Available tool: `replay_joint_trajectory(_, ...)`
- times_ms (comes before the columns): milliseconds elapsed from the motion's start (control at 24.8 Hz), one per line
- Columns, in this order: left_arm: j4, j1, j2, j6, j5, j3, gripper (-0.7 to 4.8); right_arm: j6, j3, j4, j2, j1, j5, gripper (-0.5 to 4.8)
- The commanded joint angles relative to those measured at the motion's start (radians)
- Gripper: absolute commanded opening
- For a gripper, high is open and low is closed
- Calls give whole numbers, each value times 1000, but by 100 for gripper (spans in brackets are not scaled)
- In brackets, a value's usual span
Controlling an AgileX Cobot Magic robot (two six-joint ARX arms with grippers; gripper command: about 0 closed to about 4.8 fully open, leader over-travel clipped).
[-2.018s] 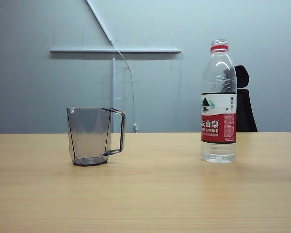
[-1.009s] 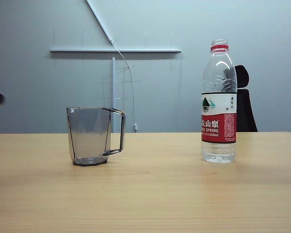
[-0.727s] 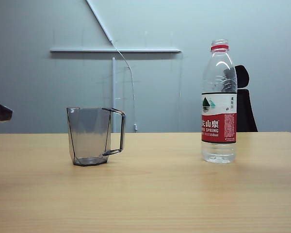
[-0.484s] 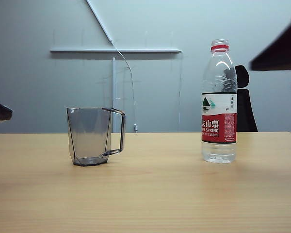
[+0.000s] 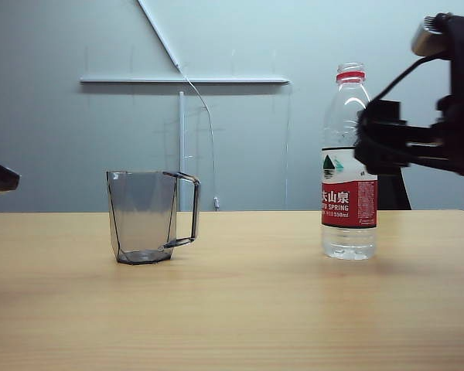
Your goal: Pick up the mineral water bottle on the table and pour water into the mug until it's half full.
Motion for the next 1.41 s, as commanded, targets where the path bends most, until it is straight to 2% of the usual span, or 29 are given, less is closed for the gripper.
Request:
replay_joint_trajectory(40, 11, -1, -6, -3, 4, 2, -2, 2, 66, 120, 124, 0, -97, 479)
replay_joint_trajectory(121, 8, -1, -6, -3, 3, 2, -2, 1, 102, 120, 178, 1, -91, 479)
replay_joint_trajectory(202, 10, 0, -6, -3, 3, 2, -2, 2, 139, 121, 219, 1, -9, 479)
replay_joint_trajectory(323, 10, 0, -6, -3, 4, 2, -2, 1, 154, 120, 227, -4, 56, 479)
replay_joint_trajectory(525, 10, -1, -6, -3, 3, 2, -2, 2, 179, 53, 228, -23, -16, 479)
replay_joint_trajectory(1130, 9, 0, -6, -3, 3, 2, -2, 9, 290, 30, 358, -34, -9, 479)
replay_joint_trajectory(1171, 9, 0, -6, -3, 3, 2, -2, 9, 290, 30, 359, -34, -9, 467)
replay_joint_trajectory(1251, 9, 0, -6, -3, 3, 2, -2, 9, 290, 30, 359, -34, -9, 367)
replay_joint_trajectory(1292, 9, 0, -6, -3, 3, 2, -2, 9, 290, 30, 359, -34, -9, 284)
replay_joint_trajectory(1332, 10, 0, -6, -3, 3, 2, -2, 9, 290, 30, 359, -34, -9, 246)
replay_joint_trajectory(1372, 9, 0, -6, -3, 3, 2, -2, 9, 290, 30, 359, -34, -9, 215)
replay_joint_trajectory(1413, 9, 0, -6, -3, 3, 2, -2, 9, 290, 30, 359, -34, -9, 215)
